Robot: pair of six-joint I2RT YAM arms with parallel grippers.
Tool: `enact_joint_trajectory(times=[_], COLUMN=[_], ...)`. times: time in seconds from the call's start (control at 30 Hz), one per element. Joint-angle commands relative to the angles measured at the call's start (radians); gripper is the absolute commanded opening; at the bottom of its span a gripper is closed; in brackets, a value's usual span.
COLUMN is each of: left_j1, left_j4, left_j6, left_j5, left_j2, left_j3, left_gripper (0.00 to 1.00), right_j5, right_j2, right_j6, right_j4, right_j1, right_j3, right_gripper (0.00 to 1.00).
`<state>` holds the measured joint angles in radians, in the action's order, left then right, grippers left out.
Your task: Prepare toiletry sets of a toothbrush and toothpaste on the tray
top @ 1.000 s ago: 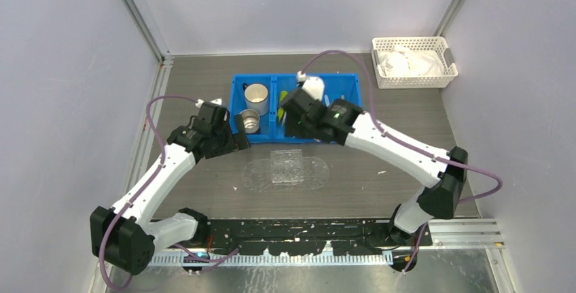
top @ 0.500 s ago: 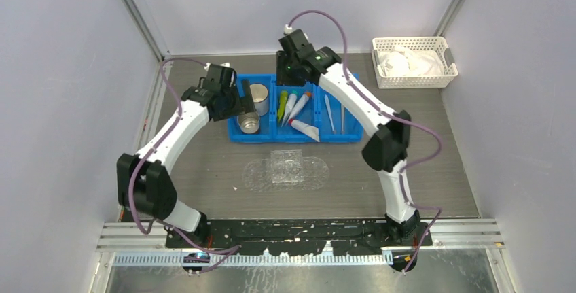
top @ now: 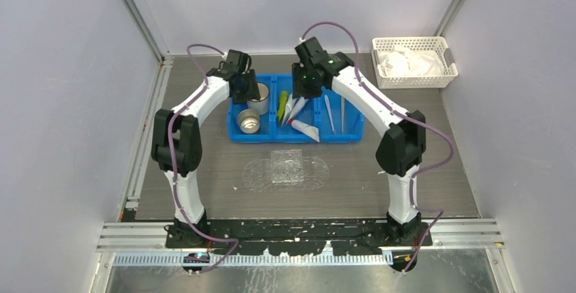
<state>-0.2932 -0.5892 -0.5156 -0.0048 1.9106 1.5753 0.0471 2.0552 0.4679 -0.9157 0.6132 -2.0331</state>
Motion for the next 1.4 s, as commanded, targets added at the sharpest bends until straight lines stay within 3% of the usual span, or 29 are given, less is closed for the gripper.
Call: enact_joint_trajectory(times=[0.0, 0.17, 0.37, 0.5, 0.6, 0.73, 0.87, 1.17, 1.2, 1.27, 1.37], left_j1=[0.003, 0.003, 0.003, 0.003, 0.003, 0.003, 0.003, 0.003, 0.003, 0.003, 0.003], left_j4=[0.009, -0.010, -0.064, -0.080, -0.091, -0.134, -0.130, -0.164, -0.167, -0.169, -0.173], left_j6=[-0.013, -0.034, -0.035, -0.031, -0.032, -0.025, -0.018, -0.012, -0.011, -0.010, -0.009], left_j5=[-0.092, -0.136, -0.153, -0.153, -0.157, -0.156, -0.172, -0.175, -0.174, -0.172, -0.172], left_j2=[0.033, 0.068, 0.106, 0.101, 0.095, 0.127, 0.137, 0.195, 0.202, 0.209, 0.205], left_j3=[0.076, 0.116, 0.174, 0.180, 0.183, 0.223, 0.223, 0.278, 0.282, 0.289, 0.301], left_gripper=[0.52, 0.50, 0.20, 0.21, 0.38, 0.42, 0.30, 0.26, 0.23, 0.08, 0.01], right_j5=[-0.003, -0.030, -0.094, -0.118, -0.136, -0.152, -0.156, -0.164, -0.166, -0.167, -0.171], right_j2=[-0.175, -0.212, -0.244, -0.257, -0.268, -0.286, -0.301, -0.311, -0.311, -0.312, -0.314], right_j6=[-0.040, -0.056, -0.046, -0.045, -0.043, -0.036, -0.032, -0.034, -0.034, -0.035, -0.034], right_j4=[0.057, 0.083, 0.135, 0.149, 0.161, 0.177, 0.185, 0.187, 0.187, 0.189, 0.192], right_j1=[-0.024, -0.044, -0.061, -0.069, -0.072, -0.073, -0.077, -0.078, -0.079, -0.080, -0.082], right_j3=[0.072, 0.145, 0.241, 0.272, 0.298, 0.326, 0.335, 0.345, 0.350, 0.354, 0.359], right_gripper=[0.47, 0.47, 0.47, 0.46, 0.47, 0.47, 0.46, 0.47, 0.47, 0.47, 0.47])
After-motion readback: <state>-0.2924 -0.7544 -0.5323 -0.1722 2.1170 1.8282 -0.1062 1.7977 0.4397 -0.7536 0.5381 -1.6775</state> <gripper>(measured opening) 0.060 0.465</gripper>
